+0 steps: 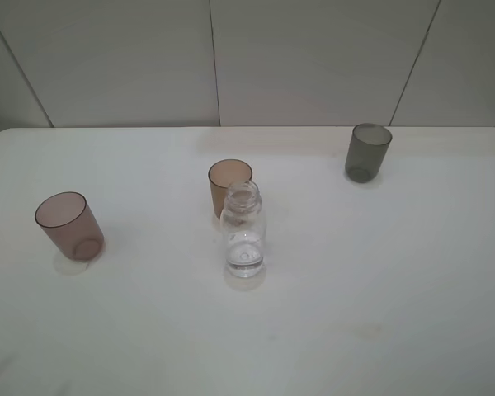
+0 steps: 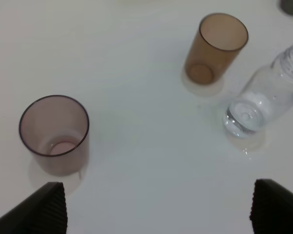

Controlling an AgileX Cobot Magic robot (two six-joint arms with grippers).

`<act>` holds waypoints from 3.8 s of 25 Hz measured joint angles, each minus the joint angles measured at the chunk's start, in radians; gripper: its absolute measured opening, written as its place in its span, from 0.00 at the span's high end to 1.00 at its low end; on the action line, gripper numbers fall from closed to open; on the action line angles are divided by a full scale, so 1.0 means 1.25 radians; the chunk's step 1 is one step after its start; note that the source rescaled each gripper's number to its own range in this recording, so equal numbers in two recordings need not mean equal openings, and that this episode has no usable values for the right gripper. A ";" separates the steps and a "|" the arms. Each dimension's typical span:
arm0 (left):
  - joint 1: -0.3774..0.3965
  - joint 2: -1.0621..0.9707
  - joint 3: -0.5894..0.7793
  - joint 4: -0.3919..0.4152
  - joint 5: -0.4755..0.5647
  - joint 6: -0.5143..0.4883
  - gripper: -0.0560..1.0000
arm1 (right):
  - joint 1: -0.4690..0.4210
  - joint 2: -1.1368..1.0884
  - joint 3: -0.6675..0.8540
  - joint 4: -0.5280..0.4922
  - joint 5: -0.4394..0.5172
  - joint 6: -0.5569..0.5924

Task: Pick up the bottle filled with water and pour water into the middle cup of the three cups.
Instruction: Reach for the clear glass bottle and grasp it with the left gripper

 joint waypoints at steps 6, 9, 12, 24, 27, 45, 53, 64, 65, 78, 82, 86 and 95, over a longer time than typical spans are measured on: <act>-0.075 0.192 -0.037 -0.045 -0.052 0.160 0.12 | 0.000 0.000 0.000 -0.005 0.000 0.000; -0.179 0.237 -0.037 -0.035 -0.116 0.178 0.12 | 0.000 0.000 0.000 0.000 0.000 0.000; -0.282 0.248 -0.037 -0.021 -0.171 0.180 0.12 | 0.000 0.000 0.000 0.000 0.000 0.000; -0.401 0.248 0.155 0.095 -0.447 0.059 0.12 | 0.000 0.000 0.000 0.000 0.000 0.000; -0.487 0.248 0.212 0.141 -0.553 -0.015 0.12 | 0.000 0.000 0.000 0.000 0.000 0.000; -0.626 0.719 0.386 0.353 -1.451 -0.239 0.12 | 0.000 0.000 0.000 0.000 0.000 0.000; -0.626 0.920 0.370 0.335 -1.638 -0.231 0.12 | 0.000 0.000 0.000 0.000 0.000 0.000; -0.626 1.080 0.288 0.290 -1.666 -0.225 0.12 | 0.000 0.000 0.000 0.000 0.000 0.000; -0.626 1.088 0.278 0.296 -1.666 -0.224 0.12 | 0.000 0.000 0.000 0.000 0.000 0.000; -0.621 1.102 0.204 0.291 -1.669 -0.218 0.12 | 0.000 0.000 0.000 0.000 0.000 0.000; -0.620 1.122 0.202 0.291 -1.669 -0.219 0.12 | 0.000 0.000 0.000 -0.005 0.000 0.000; -0.615 1.133 0.184 0.296 -1.669 -0.239 0.12 | 0.000 0.000 0.000 0.000 0.000 0.000; -0.610 1.168 0.173 0.291 -1.669 -0.239 0.12 | 0.000 0.000 0.000 0.000 0.000 0.000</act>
